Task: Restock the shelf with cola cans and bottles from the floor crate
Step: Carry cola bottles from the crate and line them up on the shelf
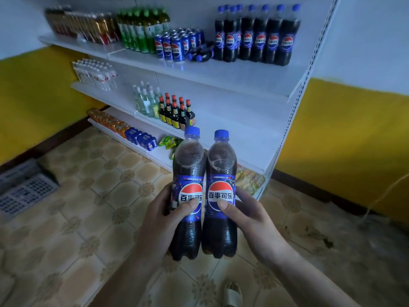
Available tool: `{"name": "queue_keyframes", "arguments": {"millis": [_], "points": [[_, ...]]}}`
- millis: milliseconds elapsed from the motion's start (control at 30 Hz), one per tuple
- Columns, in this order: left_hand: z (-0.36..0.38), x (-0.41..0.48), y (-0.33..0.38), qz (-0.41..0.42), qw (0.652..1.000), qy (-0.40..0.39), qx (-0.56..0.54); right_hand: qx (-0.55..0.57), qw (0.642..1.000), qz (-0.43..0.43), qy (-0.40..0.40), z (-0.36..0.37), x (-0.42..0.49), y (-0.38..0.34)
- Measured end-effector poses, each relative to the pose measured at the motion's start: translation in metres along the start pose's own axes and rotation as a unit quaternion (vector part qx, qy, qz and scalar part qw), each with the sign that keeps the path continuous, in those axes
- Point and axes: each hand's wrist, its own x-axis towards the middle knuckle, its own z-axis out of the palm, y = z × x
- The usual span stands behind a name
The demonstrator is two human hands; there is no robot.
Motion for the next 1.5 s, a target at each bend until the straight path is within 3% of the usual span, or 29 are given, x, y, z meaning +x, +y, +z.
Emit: {"name": "queue_keyframes", "arguments": {"millis": [233, 567, 1033, 1300, 1500], "points": [[0.021, 0.113, 0.016, -0.007, 1.0, -0.004, -0.012, -0.005, 1.0, -0.013, 0.005, -0.035, 0.103, -0.041], [-0.004, 0.239, 0.026, 0.023, 1.0, -0.018, -0.003, -0.017, 0.999, -0.034, -0.015, -0.036, 0.222, -0.067], [-0.062, 0.473, 0.043, 0.008, 0.983, -0.181, 0.029, -0.036, 0.988, -0.078, 0.131, -0.011, 0.41, -0.083], [-0.033, 0.554, 0.071, 0.091, 0.966, -0.243, 0.02, -0.102, 0.964, -0.135, 0.206, -0.034, 0.451, -0.134], [0.012, 0.617, 0.1, 0.191, 0.938, -0.271, 0.102, -0.163, 0.936, -0.199, 0.241, -0.073, 0.48, -0.177]]}}
